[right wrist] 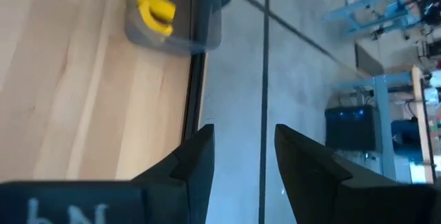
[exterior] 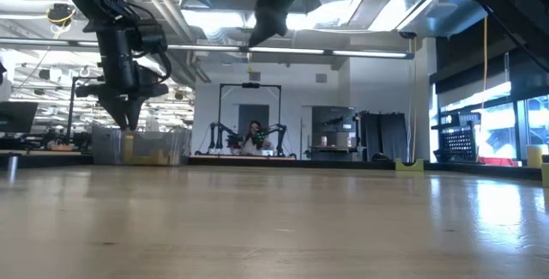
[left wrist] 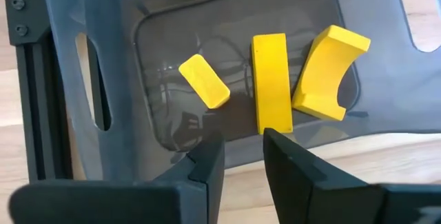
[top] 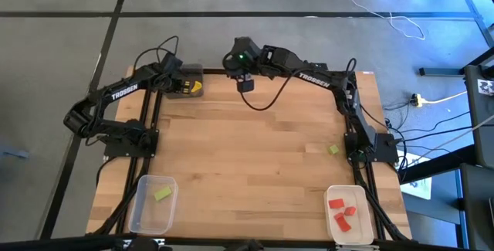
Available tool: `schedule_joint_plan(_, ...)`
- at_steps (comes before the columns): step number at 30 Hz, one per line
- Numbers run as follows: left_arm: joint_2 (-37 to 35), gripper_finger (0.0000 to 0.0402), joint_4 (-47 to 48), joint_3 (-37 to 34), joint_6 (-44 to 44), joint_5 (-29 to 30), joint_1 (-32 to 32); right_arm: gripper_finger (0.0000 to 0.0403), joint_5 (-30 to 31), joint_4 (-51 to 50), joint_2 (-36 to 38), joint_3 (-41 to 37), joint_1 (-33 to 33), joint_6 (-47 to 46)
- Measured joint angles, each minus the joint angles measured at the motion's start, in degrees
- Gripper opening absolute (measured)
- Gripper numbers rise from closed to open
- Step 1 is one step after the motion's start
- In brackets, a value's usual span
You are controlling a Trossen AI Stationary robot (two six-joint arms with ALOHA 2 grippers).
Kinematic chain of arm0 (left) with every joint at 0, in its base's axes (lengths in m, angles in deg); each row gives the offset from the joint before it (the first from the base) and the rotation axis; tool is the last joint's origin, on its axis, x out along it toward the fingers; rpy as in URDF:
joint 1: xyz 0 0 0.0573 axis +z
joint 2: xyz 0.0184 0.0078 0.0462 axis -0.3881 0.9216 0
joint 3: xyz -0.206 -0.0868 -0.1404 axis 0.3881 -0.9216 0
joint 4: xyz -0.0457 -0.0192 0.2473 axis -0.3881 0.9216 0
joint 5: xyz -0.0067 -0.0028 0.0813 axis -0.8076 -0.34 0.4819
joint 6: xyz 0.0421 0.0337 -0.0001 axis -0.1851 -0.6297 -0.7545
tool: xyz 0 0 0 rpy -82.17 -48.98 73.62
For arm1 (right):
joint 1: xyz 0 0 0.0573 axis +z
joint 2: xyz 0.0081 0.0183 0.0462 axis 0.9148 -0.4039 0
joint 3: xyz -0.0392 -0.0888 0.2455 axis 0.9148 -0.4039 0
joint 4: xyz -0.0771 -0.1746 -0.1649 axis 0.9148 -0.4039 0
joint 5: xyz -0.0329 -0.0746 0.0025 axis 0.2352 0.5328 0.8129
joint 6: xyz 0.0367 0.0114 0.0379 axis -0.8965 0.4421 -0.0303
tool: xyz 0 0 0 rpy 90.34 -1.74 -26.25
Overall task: Sort & place blocks by color
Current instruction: Put the top green block into the transparent bin
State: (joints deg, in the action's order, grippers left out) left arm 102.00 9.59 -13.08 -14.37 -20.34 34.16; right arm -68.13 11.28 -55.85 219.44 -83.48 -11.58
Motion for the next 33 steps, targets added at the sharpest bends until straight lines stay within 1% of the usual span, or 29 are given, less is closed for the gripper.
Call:
schedule_joint_plan(4, -0.7, 0.0093, -0.5, 0.2, 0.1, 0.1, 0.0, 0.0154, 3.7, -4.0, 2.3, -0.1, -1.1, -1.1)
schedule_joint_plan(6, -1.4, 0.0093, -1.0, 0.8, -0.2, 0.3, 0.0, 0.0154, 4.0, -5.7, 4.1, 0.0, -2.0, -3.8)
schedule_joint_plan(11, -3.7, 0.0094, -1.1, 3.3, -4.3, 1.1, -1.7, 0.0154, 4.0, -12.5, 8.6, 0.0, -5.4, -15.0)
schedule_joint_plan(14, -5.6, 0.0094, -1.3, 4.8, -6.5, 1.1, -3.9, 0.0154, 4.0, -19.3, 11.1, 0.0, -7.8, -22.1)
schedule_joint_plan(20, -8.9, 0.0094, -1.3, 6.0, -7.5, 0.8, -8.8, 0.0154, 4.0, -35.7, 12.3, 0.0, -12.6, -35.5)
schedule_joint_plan(22, -9.4, 0.0094, -1.1, 6.0, -7.5, 0.0, -10.3, 0.0154, 3.9, -39.2, 12.3, -0.2, -14.2, -42.4)
schedule_joint_plan(24, -9.7, 0.0094, -1.1, 6.0, -7.5, -0.9, -11.5, 0.0154, 2.5, -38.4, 12.4, -1.3, -15.8, -49.0)
schedule_joint_plan(27, -9.6, 0.0094, -1.0, 6.0, -7.5, -0.9, -13.5, 0.0154, -5.7, -38.6, 12.4, -1.5, -18.7, -54.8)
schedule_joint_plan(29, -9.6, 0.0094, -1.0, 6.0, -7.5, -0.9, -14.6, 0.0154, -9.4, -38.6, 12.4, -1.4, -20.8, -57.4)
schedule_joint_plan(33, -9.6, 0.0094, -1.0, 6.0, -7.5, -0.7, -16.7, 0.0154, -9.6, -38.6, 12.4, -1.4, -25.1, -60.4)
